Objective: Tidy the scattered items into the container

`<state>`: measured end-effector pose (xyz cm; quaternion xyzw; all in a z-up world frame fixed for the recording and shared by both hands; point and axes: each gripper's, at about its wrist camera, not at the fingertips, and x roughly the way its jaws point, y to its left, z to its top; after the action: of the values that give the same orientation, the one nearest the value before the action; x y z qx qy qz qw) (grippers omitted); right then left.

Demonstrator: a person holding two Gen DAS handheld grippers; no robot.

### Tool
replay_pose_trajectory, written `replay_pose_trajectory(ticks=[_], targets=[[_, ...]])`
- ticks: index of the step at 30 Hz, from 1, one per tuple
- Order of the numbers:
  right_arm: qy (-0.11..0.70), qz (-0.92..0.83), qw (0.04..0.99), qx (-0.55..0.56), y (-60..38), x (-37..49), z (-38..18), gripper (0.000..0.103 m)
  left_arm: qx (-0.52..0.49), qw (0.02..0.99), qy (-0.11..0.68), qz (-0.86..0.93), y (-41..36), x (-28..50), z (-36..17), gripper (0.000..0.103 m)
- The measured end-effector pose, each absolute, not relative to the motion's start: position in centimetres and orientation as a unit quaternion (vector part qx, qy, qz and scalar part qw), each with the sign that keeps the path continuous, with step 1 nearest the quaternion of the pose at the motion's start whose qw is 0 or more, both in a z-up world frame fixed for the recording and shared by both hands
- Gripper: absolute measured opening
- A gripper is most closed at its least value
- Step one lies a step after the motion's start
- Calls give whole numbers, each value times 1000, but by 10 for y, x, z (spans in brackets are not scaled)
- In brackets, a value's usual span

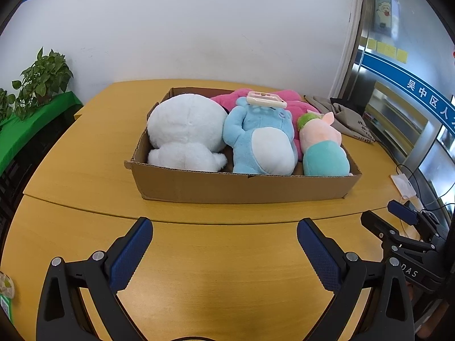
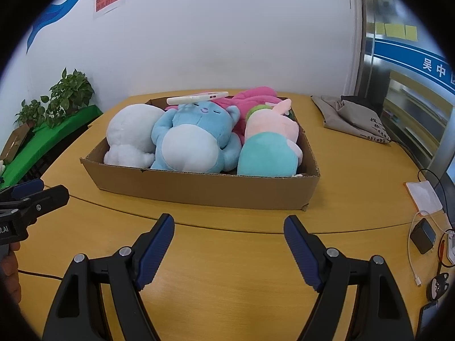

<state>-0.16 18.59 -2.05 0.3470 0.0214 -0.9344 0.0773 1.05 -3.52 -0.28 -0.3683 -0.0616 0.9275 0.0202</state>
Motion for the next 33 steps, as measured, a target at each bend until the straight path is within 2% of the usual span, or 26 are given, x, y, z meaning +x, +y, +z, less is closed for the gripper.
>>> replay_pose_trajectory(ticks=[33], targets=[[30,-930,70,359,183,-2,-29,79,-377,-1,-51,925,-29,11,-10,103]])
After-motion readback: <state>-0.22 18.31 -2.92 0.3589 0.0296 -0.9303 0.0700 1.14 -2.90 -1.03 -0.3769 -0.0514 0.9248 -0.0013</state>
